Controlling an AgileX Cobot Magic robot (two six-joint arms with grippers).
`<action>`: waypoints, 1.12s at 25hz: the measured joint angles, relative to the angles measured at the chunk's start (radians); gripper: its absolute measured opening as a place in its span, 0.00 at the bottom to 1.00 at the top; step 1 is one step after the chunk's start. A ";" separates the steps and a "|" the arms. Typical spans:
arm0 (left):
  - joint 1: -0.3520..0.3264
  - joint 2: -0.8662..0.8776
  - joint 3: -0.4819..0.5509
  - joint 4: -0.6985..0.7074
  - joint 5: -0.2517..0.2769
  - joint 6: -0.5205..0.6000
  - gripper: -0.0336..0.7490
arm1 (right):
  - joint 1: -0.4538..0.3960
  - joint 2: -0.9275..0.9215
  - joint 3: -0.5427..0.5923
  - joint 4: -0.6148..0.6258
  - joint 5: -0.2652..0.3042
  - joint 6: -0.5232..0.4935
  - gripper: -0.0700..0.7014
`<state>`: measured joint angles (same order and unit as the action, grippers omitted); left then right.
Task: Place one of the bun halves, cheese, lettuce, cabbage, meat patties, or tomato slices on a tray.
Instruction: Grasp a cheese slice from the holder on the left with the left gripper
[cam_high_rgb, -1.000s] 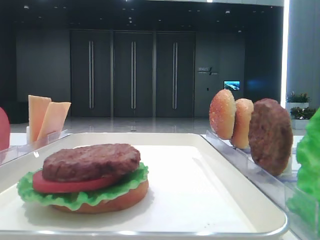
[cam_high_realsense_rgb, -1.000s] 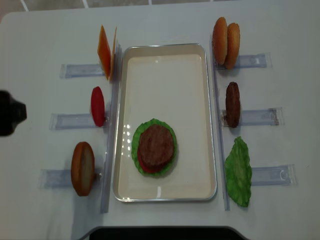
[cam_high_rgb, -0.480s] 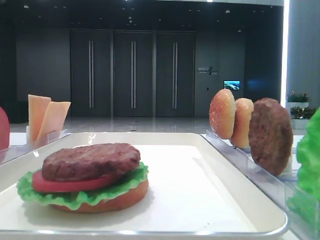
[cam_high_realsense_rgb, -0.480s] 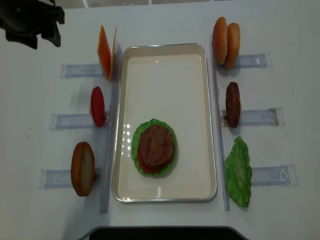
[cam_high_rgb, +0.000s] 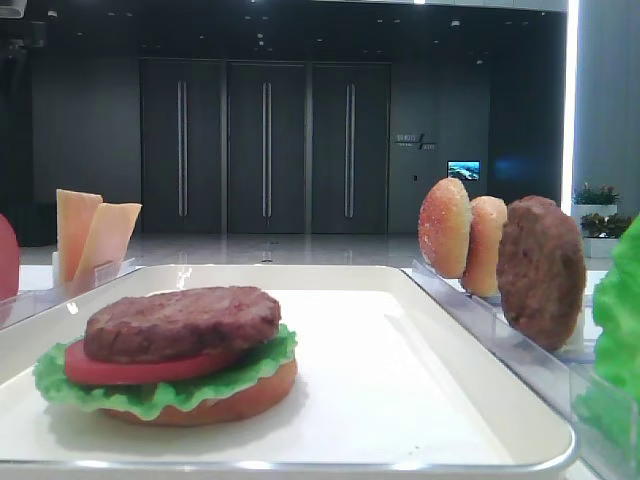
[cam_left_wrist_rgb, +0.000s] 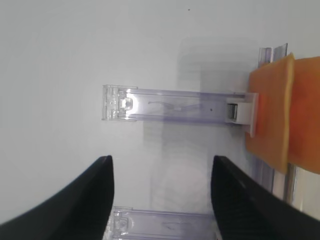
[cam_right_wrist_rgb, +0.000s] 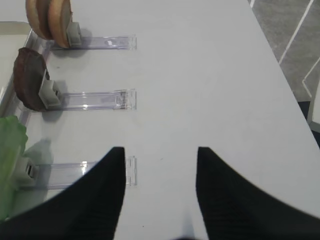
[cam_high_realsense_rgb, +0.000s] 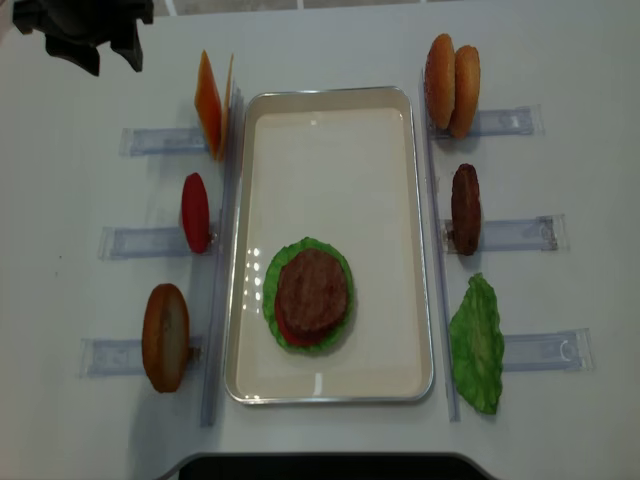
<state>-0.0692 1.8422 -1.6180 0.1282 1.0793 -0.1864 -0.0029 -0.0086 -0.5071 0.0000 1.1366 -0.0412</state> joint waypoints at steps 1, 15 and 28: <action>-0.002 0.000 -0.001 0.000 0.000 -0.002 0.64 | 0.000 0.000 0.000 0.000 0.000 0.000 0.50; -0.342 0.057 -0.006 0.055 -0.048 -0.156 0.64 | 0.000 0.000 0.000 0.000 0.000 0.000 0.50; -0.342 0.069 -0.006 0.133 -0.059 -0.229 0.64 | 0.000 0.000 0.000 0.000 0.000 0.000 0.50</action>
<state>-0.4117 1.9108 -1.6243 0.2611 1.0206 -0.4154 -0.0029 -0.0086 -0.5071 0.0000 1.1366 -0.0412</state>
